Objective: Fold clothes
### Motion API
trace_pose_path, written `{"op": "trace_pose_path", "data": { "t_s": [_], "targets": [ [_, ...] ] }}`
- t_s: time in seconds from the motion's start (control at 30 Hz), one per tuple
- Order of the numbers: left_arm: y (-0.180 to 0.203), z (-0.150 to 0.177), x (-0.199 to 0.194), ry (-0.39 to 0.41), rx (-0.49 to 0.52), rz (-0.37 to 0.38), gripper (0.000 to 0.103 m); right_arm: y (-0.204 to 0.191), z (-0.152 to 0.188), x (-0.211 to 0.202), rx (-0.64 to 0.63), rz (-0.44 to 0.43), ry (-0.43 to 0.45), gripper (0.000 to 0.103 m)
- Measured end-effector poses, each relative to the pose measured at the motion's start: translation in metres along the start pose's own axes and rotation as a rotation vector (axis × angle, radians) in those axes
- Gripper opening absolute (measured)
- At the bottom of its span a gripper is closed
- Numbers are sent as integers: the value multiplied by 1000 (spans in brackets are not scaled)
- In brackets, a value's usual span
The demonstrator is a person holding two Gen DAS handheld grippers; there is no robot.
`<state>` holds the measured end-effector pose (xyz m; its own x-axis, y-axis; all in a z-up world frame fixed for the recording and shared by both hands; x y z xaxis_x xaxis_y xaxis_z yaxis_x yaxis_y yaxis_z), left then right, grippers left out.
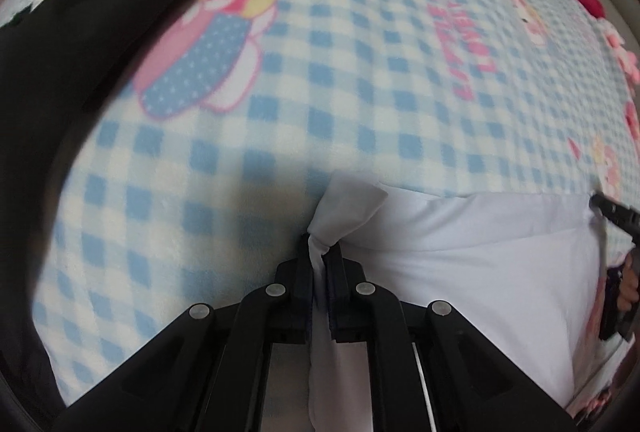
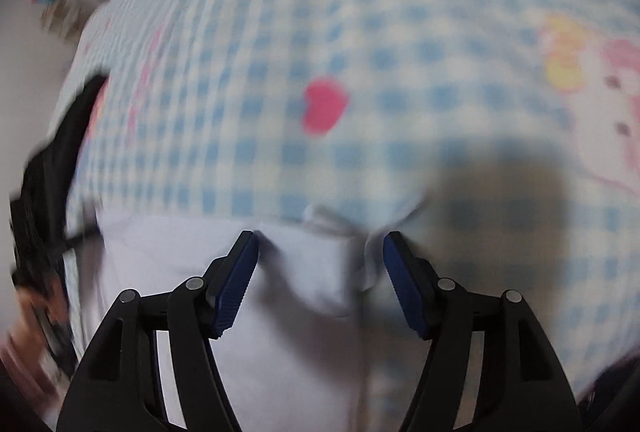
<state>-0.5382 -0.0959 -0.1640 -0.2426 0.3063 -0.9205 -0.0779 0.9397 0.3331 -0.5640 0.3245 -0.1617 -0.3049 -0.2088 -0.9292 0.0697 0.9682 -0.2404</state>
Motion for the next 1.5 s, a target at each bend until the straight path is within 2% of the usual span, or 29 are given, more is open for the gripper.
{"op": "trace_pose_path", "data": {
  "t_s": [0.03,0.1,0.13,0.17,0.2,0.23,0.27,0.3,0.4,0.53,0.6,0.7,0.73,0.8,0.83,0.9,0.97,1.07,1.17,1.3,1.4,1.5],
  "targets": [
    [1,0,0,-6,-2,18,16,6,-2,-8,1,20,32,67],
    [2,0,-1,-18,-5,53,38,6,6,-4,-11,-3,-7,67],
    [2,0,-2,-24,-7,71,39,5,11,1,-17,-22,-37,67],
    [3,0,-2,-30,-9,89,35,4,17,5,-24,-41,-67,66],
    [3,0,-3,-36,-11,107,22,3,22,9,-30,-60,-97,46],
    [6,0,-4,-38,1,111,12,2,28,13,-37,-79,-128,32],
    [13,-1,-5,-33,44,85,7,1,30,14,-53,-64,-126,16],
    [20,-3,-7,-25,82,65,4,0,28,8,-57,-50,-97,9],
    [37,-13,-15,5,134,60,4,-5,12,-18,-38,-59,4,7],
    [40,-27,4,-26,186,2,5,2,-1,-34,-34,-53,53,7],
    [43,-29,25,-59,199,-43,10,9,-3,-14,-16,-27,18,8],
    [43,-32,29,-84,177,-38,12,14,14,36,-60,57,-83,14],
    [42,-32,25,-78,167,-32,15,13,15,41,-72,76,-84,16],
    [38,-26,-8,4,138,-7,36,8,10,33,-44,107,-59,22],
    [36,-22,-25,45,123,5,38,5,7,21,-31,118,-19,24],
    [31,0,-53,82,98,31,38,-3,4,-10,-29,143,83,32],
    [22,34,-68,72,66,46,38,-16,12,-41,-51,161,153,33],
    [-6,101,-84,36,-4,21,38,-55,45,-67,-74,55,133,33],
    [-28,172,-92,-3,-91,4,36,-118,105,-55,-140,-55,21,33],
    [-35,242,-97,-26,-207,116,38,-205,191,-34,-235,-199,-143,33],
    [-34,270,-91,-68,-222,174,42,-248,254,-20,-270,-234,-249,33],
    [-33,287,-87,-99,-187,184,48,-276,295,-17,-277,-255,-292,33]
  ]
}}
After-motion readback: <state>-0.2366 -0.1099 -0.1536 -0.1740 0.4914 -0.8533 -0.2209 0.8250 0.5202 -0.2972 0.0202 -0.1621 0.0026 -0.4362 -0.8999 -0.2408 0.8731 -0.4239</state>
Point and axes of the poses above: each gripper's, at about its wrist camera, not at the fingertips, and x roughly the way its jaws point, y to its right, z to its underside, the point moved 9 cm from there along x, roughly the way its jaws point, and after that the axes turned 3 degrees about z, right-handed, at the moved point
